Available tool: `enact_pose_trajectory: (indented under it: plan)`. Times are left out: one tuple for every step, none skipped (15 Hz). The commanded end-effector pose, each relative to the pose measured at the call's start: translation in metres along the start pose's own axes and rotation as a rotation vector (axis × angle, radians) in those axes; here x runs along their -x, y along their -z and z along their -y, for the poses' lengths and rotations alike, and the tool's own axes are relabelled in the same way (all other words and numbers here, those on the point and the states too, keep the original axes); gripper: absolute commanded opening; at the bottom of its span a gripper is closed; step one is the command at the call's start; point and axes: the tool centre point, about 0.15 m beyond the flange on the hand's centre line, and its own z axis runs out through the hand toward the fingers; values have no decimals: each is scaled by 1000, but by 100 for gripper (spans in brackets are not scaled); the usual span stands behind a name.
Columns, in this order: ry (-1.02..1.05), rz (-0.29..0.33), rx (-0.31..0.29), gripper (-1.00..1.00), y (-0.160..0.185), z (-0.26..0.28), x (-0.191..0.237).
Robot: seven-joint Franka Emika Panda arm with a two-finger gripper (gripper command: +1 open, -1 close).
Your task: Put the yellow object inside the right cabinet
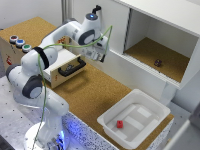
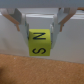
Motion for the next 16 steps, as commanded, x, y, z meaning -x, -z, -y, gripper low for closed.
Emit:
enact_pose_trajectory:
  plan:
    - [2, -68, -43, -100, -8, -81, -19]
    - [12, -83, -39, -100, -6, -92, -26]
    - [20, -101, -39, -100, -6, -102, -31]
    - [26, -112, -34, -100, -7, -110, -35]
    - [29, -132, -46, -100, -6, -122, -41]
    - [38, -141, -27, -100, -8, -129, -45]
    - [41, -153, -35, -100, -9, -139, -50]
    - [37, -160, -28, -100, -9, -148, -56]
    - [37, -171, -39, -100, -10, -158, -64]
    - [46, -177, -40, -100, -12, -163, -73]
    - [54, -187, -42, -100, -13, -167, -82]
    - [66, -194, -36, -100, -14, -170, -92]
    - [64, -210, -47, -100, -16, -173, -102]
    - [67, -219, -36, -100, -20, -175, -112]
    - [77, -219, -29, -100, -24, -175, -123]
    - [83, -227, -19, -100, -29, -174, -135]
